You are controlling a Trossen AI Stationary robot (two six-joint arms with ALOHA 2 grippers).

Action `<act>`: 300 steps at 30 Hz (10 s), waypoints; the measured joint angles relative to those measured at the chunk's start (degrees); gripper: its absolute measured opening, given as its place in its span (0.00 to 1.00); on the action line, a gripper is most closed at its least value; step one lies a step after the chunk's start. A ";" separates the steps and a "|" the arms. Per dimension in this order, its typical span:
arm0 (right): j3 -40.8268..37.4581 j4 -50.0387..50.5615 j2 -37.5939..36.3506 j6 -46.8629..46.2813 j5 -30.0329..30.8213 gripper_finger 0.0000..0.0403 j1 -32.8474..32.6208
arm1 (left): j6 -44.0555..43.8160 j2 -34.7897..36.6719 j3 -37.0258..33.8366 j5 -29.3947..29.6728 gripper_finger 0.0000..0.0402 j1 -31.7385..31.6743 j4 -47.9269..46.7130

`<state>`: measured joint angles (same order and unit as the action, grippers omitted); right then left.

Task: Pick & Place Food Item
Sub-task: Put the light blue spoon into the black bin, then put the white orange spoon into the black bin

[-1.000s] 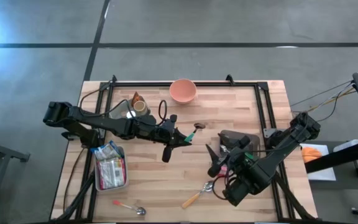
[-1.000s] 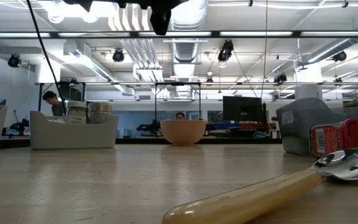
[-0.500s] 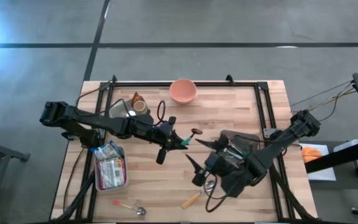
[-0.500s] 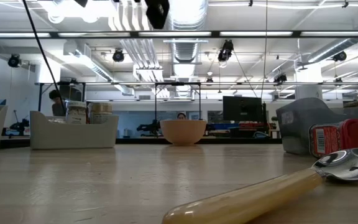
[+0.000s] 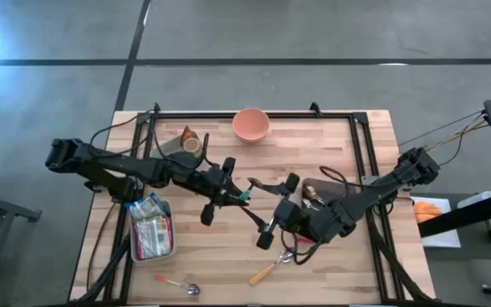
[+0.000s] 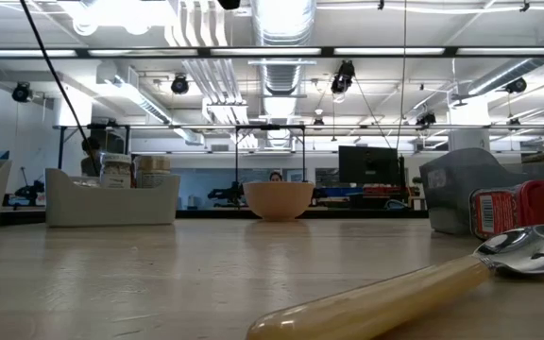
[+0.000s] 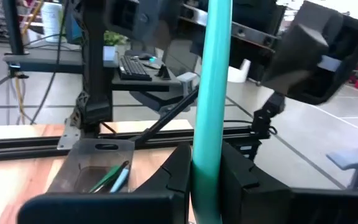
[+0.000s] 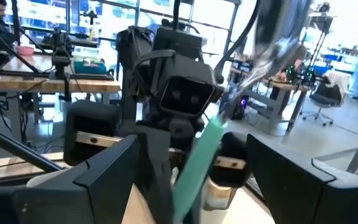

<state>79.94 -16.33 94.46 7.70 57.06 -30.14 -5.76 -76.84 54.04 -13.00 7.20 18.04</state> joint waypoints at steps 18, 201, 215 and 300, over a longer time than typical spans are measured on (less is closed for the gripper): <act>-0.26 -0.23 -0.66 4.45 -6.80 0.36 3.20 | 1.45 0.90 0.00 -0.09 0.09 0.20 0.73; -29.04 85.13 -14.58 -57.13 -55.20 0.72 17.71 | -20.55 4.75 -0.05 3.96 0.94 16.71 -48.78; -22.94 84.22 -14.84 -64.93 -47.46 0.72 10.13 | -29.22 -14.18 3.25 8.97 0.94 35.50 -47.74; -23.82 68.88 -14.62 -73.22 -44.90 0.72 5.12 | -30.50 -35.20 18.20 28.95 0.00 42.21 -56.37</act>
<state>56.12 52.55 79.83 -65.51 12.16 -25.02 -36.26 -112.05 72.24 15.95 49.41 -38.33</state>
